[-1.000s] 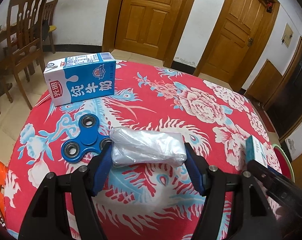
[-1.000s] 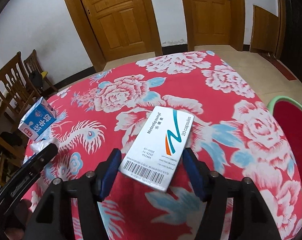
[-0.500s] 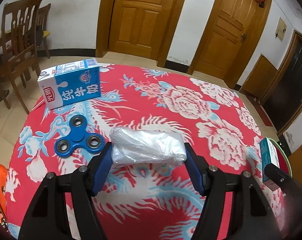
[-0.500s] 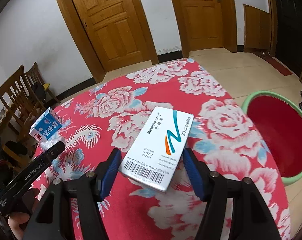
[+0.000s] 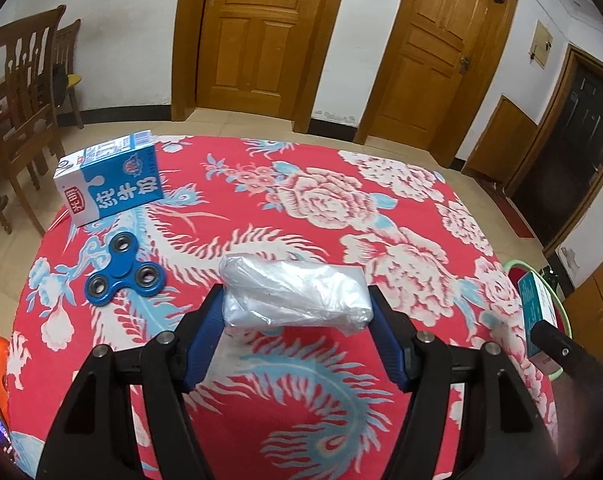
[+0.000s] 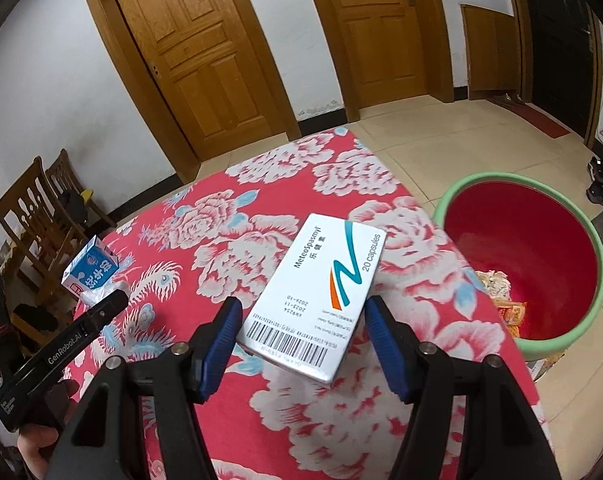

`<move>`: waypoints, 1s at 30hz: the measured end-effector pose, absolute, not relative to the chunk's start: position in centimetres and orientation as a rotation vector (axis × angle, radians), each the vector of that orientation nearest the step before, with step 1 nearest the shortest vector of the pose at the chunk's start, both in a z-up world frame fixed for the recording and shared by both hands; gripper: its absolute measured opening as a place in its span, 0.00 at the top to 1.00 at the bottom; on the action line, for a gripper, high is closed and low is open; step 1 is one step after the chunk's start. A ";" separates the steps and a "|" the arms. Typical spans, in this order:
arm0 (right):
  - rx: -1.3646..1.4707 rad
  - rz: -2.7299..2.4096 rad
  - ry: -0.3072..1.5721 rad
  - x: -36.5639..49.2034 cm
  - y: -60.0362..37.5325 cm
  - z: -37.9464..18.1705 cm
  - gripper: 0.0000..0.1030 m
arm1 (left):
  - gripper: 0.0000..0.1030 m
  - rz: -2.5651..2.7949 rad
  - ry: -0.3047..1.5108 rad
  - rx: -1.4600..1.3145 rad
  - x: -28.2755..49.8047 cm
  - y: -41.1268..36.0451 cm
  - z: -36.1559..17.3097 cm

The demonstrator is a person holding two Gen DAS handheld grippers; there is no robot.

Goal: Collect trash
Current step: 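Carry the plastic bag and medicine box over the red bucket with both tools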

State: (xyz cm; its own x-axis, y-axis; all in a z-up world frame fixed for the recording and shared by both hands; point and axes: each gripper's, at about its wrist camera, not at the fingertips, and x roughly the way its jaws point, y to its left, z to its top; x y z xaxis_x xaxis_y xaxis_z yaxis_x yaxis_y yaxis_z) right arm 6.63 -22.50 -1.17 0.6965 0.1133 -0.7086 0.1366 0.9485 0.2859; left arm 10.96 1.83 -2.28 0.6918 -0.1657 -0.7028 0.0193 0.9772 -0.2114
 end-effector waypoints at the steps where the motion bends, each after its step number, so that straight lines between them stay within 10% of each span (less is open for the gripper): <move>1: 0.334 -0.015 0.802 6.5 -22.7 -1.1 0.36 | 0.33 -0.109 0.800 -0.190 10.9 1.5 -2.1; 30: 0.477 -0.122 0.728 3.0 -32.5 -0.9 0.36 | 0.33 -0.256 0.802 -0.030 10.3 -9.7 -0.1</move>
